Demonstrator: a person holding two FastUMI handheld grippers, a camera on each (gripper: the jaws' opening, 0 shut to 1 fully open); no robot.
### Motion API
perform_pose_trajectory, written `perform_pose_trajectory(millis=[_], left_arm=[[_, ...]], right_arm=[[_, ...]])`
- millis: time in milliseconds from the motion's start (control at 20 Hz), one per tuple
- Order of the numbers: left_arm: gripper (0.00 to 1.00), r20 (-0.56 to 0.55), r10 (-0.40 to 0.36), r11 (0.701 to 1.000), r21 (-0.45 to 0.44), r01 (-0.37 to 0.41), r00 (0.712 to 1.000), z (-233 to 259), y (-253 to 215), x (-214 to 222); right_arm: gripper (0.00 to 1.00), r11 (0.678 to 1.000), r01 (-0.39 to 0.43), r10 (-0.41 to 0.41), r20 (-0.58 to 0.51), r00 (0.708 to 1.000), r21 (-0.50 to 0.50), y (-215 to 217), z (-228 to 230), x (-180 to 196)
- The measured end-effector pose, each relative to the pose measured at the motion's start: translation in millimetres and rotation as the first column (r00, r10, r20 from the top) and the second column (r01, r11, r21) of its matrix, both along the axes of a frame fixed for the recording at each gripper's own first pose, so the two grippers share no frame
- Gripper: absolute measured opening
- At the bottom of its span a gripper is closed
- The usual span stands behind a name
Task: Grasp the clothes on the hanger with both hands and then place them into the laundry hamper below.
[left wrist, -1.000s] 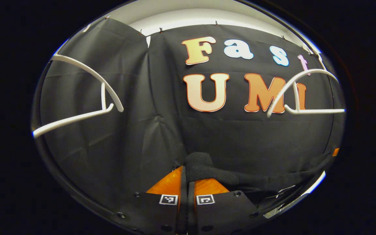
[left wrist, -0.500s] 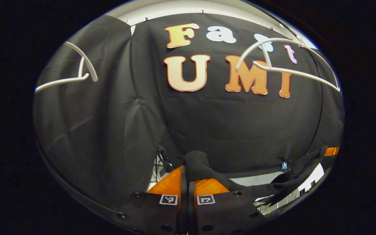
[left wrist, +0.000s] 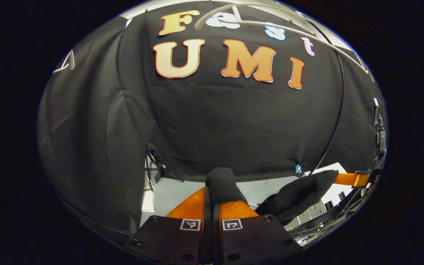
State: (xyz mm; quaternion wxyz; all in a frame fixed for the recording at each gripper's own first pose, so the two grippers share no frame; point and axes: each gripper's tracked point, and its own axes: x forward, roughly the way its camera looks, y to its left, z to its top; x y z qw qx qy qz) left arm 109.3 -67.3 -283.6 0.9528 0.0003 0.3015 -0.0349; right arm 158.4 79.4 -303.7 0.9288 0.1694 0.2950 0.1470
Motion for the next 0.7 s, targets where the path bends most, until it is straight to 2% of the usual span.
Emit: perform_pose_trajectory(millis=[350, 700], left_arm=[[0.05, -0.146, -0.006, 1.000, -0.012, 0.004, 0.989, -76.9, -13.6, -19.4], [0.07, -0.309, 0.013, 1.000, -0.005, -0.016, 0.951, -156.0, -14.0, -45.5]], right_arm=[[0.00, 0.999, -0.028, 0.024, -0.114, 0.993, -0.035, 32.0, -87.4, -7.6], [0.00, 0.993, -0.034, 0.005, -0.246, 0.969, -0.112, 38.1, -173.5, -20.5]])
